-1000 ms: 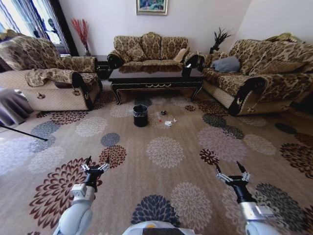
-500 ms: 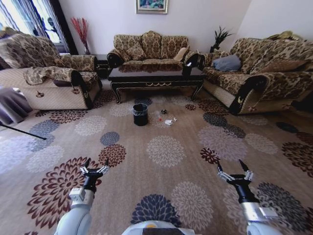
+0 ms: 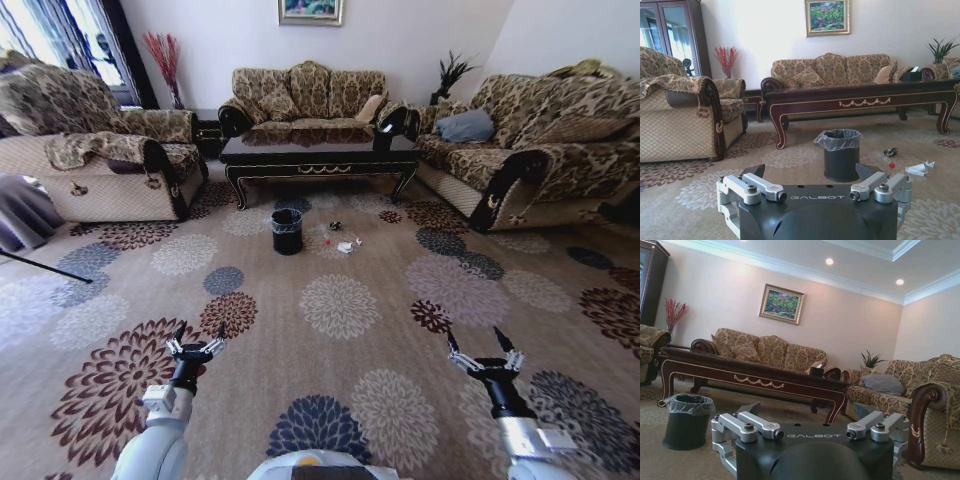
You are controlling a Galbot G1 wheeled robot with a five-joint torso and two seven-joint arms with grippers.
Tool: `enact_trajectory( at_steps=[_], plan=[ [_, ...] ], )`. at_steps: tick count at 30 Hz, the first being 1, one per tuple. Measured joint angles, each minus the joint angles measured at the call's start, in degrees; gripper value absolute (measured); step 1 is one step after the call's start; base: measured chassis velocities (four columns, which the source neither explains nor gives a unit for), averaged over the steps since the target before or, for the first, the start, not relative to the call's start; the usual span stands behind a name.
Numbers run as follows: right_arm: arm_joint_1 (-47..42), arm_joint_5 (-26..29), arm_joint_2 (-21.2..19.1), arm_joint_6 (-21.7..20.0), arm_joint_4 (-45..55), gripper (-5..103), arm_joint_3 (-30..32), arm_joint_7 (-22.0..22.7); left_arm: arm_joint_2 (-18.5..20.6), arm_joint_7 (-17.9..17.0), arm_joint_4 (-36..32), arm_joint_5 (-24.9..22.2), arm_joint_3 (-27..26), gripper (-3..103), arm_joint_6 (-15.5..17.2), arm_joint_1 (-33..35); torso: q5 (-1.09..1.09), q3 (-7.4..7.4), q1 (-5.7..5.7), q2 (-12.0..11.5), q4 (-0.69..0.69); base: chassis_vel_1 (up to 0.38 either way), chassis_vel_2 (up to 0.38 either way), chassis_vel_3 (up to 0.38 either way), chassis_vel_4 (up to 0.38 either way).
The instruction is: Move to the front of the table and pick up the trash from the floor, then place it into the trash bin.
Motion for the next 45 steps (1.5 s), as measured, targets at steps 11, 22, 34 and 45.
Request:
enact_trajectory(
  at_steps=[11, 22, 34, 45],
  plan=[
    [0.4, 0.1, 0.1, 0.0, -0.2, 100, -0.2, 0.0, -0.1, -0.4, -0.1, 0.3, 0.2, 100, 0.3, -0.2, 0.0, -2.01, -0.75, -2.7, 0.0, 0.0, 0.0, 0.0, 0.0],
    [0.7, 0.4, 0.2, -0.1, -0.5, 100, -0.6, 0.0, 0.2, -1.0, 0.7, -0.1, 0.6, 100, 1.0, -1.5, 0.0, -3.76, -1.3, -5.1, 0.0, 0.0, 0.0, 0.0, 0.0],
    [0.4, -0.1, 0.4, -0.2, -0.3, 100, -0.7, -0.2, -0.4, -0.9, 1.7, 0.0, 1.3, 100, 0.8, -1.6, 0.0, -5.9, -1.72, -7.6, 0.0, 0.0, 0.0, 0.0, 0.0],
    [0.0, -0.4, 0.6, -0.2, 0.1, 100, -0.8, -0.4, -0.2, -0.7, 1.9, 0.0, 1.4, 100, 0.3, -1.5, 0.0, -7.98, -2.15, -10.1, 0.0, 0.0, 0.0, 0.0, 0.0]
  ],
)
